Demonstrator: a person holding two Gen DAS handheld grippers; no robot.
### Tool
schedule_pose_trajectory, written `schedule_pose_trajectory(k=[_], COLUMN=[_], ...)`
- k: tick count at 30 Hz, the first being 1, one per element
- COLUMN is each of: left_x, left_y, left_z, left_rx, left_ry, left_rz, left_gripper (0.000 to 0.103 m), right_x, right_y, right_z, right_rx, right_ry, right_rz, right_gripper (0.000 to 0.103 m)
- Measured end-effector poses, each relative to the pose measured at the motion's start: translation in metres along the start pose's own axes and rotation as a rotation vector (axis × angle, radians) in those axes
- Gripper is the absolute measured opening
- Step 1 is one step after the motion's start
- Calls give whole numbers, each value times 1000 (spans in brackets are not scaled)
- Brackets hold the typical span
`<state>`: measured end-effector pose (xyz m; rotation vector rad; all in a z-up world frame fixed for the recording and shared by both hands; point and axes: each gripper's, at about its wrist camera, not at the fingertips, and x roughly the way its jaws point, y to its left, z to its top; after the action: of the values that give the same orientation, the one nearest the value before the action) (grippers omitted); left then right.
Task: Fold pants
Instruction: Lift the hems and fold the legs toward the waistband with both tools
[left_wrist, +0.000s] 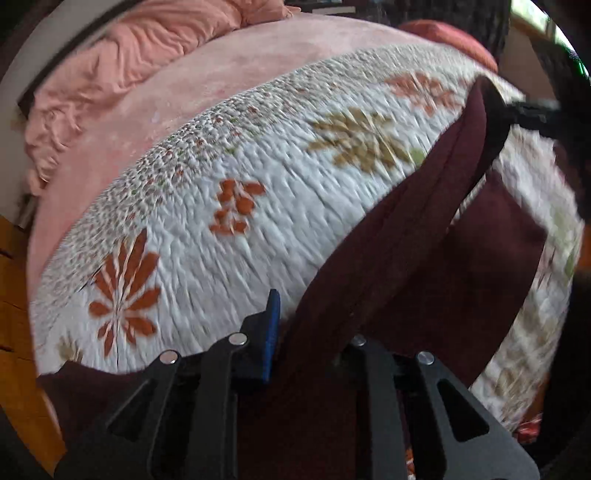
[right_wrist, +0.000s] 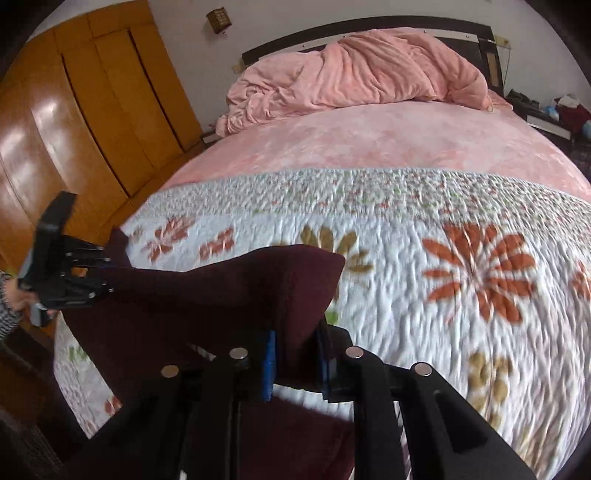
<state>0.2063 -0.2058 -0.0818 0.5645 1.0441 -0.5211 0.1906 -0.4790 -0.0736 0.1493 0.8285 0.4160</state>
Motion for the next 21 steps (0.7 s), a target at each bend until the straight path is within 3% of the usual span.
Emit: schedule_pose_trajectory(k=[2,4,5,9,11,14,17,19,21], left_x=[0,1,3,15,22,33,36,36,36], left_y=[-22,-31,-36,-59,-68,-76,-77,-75,-74], left_z=[-23,-39,-46,-79,-90,-96,-96,-95,-95], left_rx=[38,37,25,76,102,122,119,104,105], left_ry=[-17,-27,-21,-13,-10,-24,-34,-37,-39], left_rz=[87,127,128,200,237,276,292,282,277], left_gripper=[18,18,18,18,18,18,18,19,19], right_x=[-2,-3,-5,-22,-36,-49,-48,-45,-32], right_y=[7,12,15,21,17,3,-8,-4,3], right_z=[-23,-43,-54,-86,-98,-111,-120,-117,-110], right_rx=[-14,-18,-20,17,100,287,450,451,411], right_ry=[24,73,97,158,172,161,168,161,193], right_rz=[-14,-12,-19,-32,19,154,224,222,154], right_gripper=[23,29,35,78,86,87,87,87,86])
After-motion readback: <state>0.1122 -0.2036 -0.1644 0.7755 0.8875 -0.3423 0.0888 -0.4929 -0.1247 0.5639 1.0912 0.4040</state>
